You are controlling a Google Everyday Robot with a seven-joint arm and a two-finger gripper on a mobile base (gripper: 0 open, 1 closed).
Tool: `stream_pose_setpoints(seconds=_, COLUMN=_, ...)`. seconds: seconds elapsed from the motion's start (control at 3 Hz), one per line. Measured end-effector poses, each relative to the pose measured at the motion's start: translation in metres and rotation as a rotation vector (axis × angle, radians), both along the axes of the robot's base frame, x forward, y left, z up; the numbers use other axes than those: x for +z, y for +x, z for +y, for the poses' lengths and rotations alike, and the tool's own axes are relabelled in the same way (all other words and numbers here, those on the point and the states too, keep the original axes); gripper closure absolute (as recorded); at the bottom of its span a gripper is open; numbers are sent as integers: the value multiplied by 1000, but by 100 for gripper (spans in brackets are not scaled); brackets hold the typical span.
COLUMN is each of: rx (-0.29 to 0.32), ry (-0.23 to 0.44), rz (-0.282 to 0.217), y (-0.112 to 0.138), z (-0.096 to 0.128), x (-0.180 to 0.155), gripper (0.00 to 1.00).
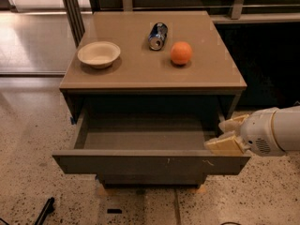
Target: Close top drawer
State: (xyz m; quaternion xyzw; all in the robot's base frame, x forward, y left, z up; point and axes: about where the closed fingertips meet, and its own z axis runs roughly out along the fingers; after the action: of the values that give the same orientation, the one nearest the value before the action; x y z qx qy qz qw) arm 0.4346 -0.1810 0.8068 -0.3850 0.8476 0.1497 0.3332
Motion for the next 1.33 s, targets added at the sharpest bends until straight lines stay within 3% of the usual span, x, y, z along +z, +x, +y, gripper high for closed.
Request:
stream_pose_setpoints(seconds=0.67, rx=-13, ry=11, rz=-17, y=-2, z=0, x=-2, gripper=93)
stream_pose_setpoints(seconds=1.0, rx=-69, ry=56, rz=-24, y=-8, z=4, x=-34, gripper=100)
stream_pose_setpoints(seconds=1.33, rx=-158, ry=130, rz=-8, y=-6, z=6, x=-80, gripper=100)
